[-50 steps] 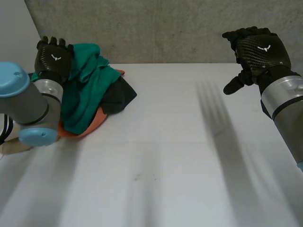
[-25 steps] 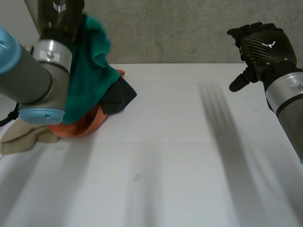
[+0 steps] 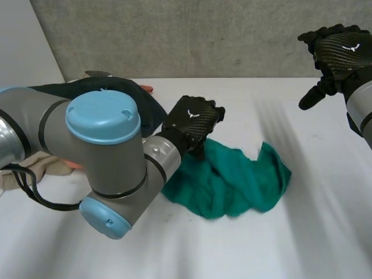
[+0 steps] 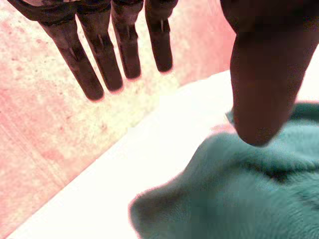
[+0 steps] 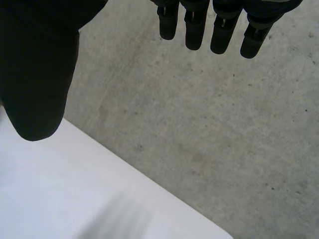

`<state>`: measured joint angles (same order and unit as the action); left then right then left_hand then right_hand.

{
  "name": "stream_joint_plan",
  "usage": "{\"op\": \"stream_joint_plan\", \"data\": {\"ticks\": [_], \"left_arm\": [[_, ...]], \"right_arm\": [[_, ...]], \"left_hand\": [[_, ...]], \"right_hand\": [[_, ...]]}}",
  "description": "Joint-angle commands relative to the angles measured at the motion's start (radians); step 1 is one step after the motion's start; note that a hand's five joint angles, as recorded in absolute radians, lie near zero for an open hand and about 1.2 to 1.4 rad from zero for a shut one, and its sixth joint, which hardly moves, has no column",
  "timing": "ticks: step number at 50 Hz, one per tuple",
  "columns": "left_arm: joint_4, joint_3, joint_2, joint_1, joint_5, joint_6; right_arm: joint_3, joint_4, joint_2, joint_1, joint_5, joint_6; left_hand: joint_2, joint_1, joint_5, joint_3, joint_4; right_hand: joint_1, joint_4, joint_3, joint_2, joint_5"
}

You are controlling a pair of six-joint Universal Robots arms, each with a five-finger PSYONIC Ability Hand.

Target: Fold the laundry.

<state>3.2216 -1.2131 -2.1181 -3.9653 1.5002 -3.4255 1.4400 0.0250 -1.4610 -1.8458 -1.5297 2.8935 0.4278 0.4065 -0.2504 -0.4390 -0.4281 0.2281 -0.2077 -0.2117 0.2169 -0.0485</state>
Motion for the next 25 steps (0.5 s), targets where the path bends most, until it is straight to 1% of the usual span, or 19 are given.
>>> {"op": "stream_joint_plan", "data": {"ticks": [1, 4, 8, 10, 12, 15, 16, 17, 21, 24, 25], "left_arm": [[-0.005, -0.041, 0.128, -0.008, 0.048, -0.021], [0.000, -0.086, 0.176, -0.011, 0.063, -0.021], [0.000, -0.164, 0.236, -0.048, 0.072, -0.018], [-0.003, -0.210, 0.251, -0.083, 0.072, -0.008], [-0.006, -0.238, 0.253, -0.106, 0.072, 0.009], [-0.011, -0.282, 0.244, -0.137, 0.074, 0.066], [-0.012, -0.292, 0.241, -0.143, 0.074, 0.084], [-0.016, -0.314, 0.236, -0.150, 0.072, 0.118], [-0.023, -0.376, 0.210, -0.147, 0.066, 0.184], [-0.011, -0.408, 0.169, -0.138, 0.066, 0.195], [-0.008, -0.410, 0.153, -0.132, 0.066, 0.195]], "right_arm": [[-0.039, -0.149, 0.008, -0.001, 0.026, -0.117], [-0.043, -0.204, 0.011, -0.003, 0.054, -0.164], [-0.053, -0.319, 0.014, -0.007, 0.121, -0.203], [-0.058, -0.367, 0.019, -0.007, 0.143, -0.206], [-0.066, -0.430, 0.046, -0.006, 0.178, -0.204], [-0.069, -0.467, 0.086, -0.003, 0.201, -0.204], [-0.069, -0.480, 0.121, -0.001, 0.210, -0.204], [-0.067, -0.484, 0.137, -0.001, 0.206, -0.206], [-0.061, -0.458, 0.203, -0.010, 0.215, -0.169], [-0.040, -0.360, 0.241, -0.030, 0.218, -0.094], [-0.029, -0.308, 0.263, -0.050, 0.220, -0.062]], "left_hand": [[-0.184, -0.163, 0.182, 0.196, 0.185], [-0.200, -0.178, 0.197, 0.211, 0.200], [-0.203, -0.181, 0.200, 0.214, 0.203], [-0.203, -0.181, 0.200, 0.214, 0.203], [-0.197, -0.175, 0.194, 0.208, 0.197], [-0.170, -0.149, 0.167, 0.182, 0.171], [-0.159, -0.137, 0.156, 0.170, 0.159], [-0.124, -0.102, 0.121, 0.135, 0.124], [-0.033, -0.011, 0.030, 0.044, 0.033], [-0.029, -0.008, 0.026, 0.041, 0.030], [-0.029, -0.008, 0.026, 0.041, 0.030]], "right_hand": [[-0.054, 0.033, 0.037, -0.042, 0.048], [-0.054, 0.033, 0.037, -0.042, 0.048], [-0.054, 0.033, 0.037, -0.042, 0.048], [-0.054, 0.033, 0.037, -0.042, 0.048], [-0.047, 0.026, 0.030, -0.036, 0.042], [0.015, -0.036, -0.032, 0.026, -0.020], [0.047, -0.068, -0.064, 0.059, -0.052], [0.059, -0.080, -0.076, 0.071, -0.064], [0.095, -0.115, -0.111, 0.106, -0.100], [0.139, -0.159, -0.155, 0.150, -0.144], [0.200, -0.220, -0.216, 0.211, -0.205]]}}
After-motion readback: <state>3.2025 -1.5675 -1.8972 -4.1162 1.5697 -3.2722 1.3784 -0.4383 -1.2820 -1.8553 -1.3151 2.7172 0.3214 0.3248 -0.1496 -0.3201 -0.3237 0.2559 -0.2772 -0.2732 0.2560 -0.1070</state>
